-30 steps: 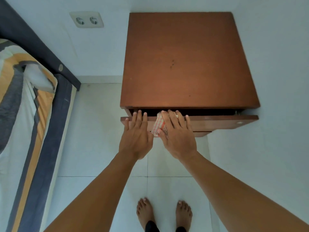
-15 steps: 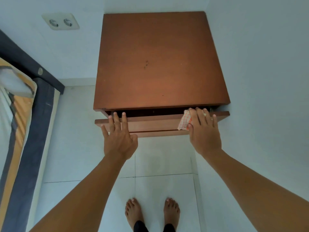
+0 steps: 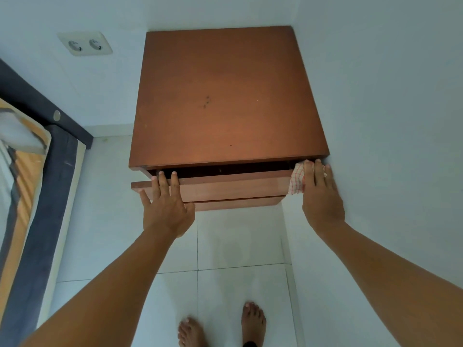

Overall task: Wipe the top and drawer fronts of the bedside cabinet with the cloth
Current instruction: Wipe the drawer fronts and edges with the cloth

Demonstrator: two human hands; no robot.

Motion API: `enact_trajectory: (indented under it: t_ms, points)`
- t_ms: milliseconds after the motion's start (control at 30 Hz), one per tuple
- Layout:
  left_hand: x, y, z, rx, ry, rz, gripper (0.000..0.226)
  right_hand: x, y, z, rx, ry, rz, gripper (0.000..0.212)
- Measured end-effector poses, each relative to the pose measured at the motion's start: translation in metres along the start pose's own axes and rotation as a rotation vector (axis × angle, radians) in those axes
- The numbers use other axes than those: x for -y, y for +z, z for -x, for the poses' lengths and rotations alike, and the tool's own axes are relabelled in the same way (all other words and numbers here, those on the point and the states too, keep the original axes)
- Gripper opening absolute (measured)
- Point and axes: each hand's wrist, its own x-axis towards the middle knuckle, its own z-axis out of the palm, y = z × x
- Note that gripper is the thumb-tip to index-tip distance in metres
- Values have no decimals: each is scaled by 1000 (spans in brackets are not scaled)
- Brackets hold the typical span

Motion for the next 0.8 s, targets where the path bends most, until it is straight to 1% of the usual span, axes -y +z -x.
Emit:
enact_trajectory:
  t_ms: [200,267,300,367,433,500,533,567,600,633,733,800]
  points:
    - [3,2,0,-32,25,-3,82,12,0,2,-1,68,-10,58]
    - [5,1,-1,-26,39,-21,82,16,-1,15,-12,117,-5,64]
    - [6,1,-2,-23,48,-31,82,21,-2,30,9,146,-28,68]
    - [9,-1,-2,-22,72,-40,82,36,-6,71,102,225,-123,67]
    - [15,0,-2,-36,104,-51,82,57,-12,109,148,286,-288,57]
    - [22,4,-2,-54,136,-59,82,82,-17,123,70,288,-491,48]
    - [25,7,-1,-64,157,-49,82,97,-23,120,25,267,-561,45]
    - [29,11,0,-88,180,-30,82,111,-26,112,-21,225,-606,47]
    - [34,18,1,-139,205,-4,82,125,-30,100,-71,159,-627,53]
    - [38,24,0,-208,233,26,82,138,-32,85,-127,68,-623,57]
    - [51,46,-3,-432,314,63,80,177,-38,36,-307,-208,-545,42]
    - [57,59,-10,-557,360,58,77,202,-37,11,-347,-338,-499,49]
